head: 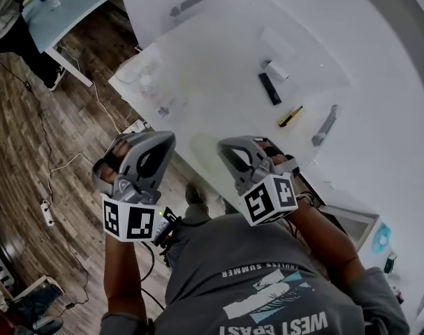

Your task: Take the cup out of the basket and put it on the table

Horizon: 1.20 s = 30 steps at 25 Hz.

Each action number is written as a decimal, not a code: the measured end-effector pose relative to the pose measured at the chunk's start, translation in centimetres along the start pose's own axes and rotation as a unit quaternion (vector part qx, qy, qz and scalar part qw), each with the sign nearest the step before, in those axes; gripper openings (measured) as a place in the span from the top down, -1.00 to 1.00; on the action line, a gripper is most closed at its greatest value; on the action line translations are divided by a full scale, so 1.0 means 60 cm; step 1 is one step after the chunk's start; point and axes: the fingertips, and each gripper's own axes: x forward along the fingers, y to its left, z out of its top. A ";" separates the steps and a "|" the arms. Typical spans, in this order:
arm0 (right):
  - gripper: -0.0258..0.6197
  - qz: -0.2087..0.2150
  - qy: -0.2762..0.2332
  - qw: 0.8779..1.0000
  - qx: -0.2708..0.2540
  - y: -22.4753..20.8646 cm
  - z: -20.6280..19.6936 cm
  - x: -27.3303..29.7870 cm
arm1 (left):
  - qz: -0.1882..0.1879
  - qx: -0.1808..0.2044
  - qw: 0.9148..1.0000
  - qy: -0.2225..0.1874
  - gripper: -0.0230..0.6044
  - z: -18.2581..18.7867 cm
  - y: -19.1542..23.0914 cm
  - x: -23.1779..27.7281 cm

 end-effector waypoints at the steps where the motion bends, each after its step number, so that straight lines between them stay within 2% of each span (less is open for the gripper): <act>1: 0.83 0.002 0.006 1.000 0.003 0.004 -0.010 0.008 | -0.001 -0.001 1.000 0.000 0.90 -0.001 -0.002 -0.001; 12: 0.83 0.042 0.088 0.994 0.040 0.066 -0.134 0.100 | -0.017 -0.012 1.000 0.005 0.90 -0.008 -0.025 -0.006; 19: 0.83 0.072 0.149 0.984 0.066 0.108 -0.217 0.139 | -0.021 -0.012 1.000 0.011 0.90 -0.008 -0.027 -0.008; 30: 0.83 0.105 0.206 0.968 0.100 0.129 -0.291 0.160 | -0.027 -0.014 0.999 0.010 0.90 -0.003 -0.034 -0.005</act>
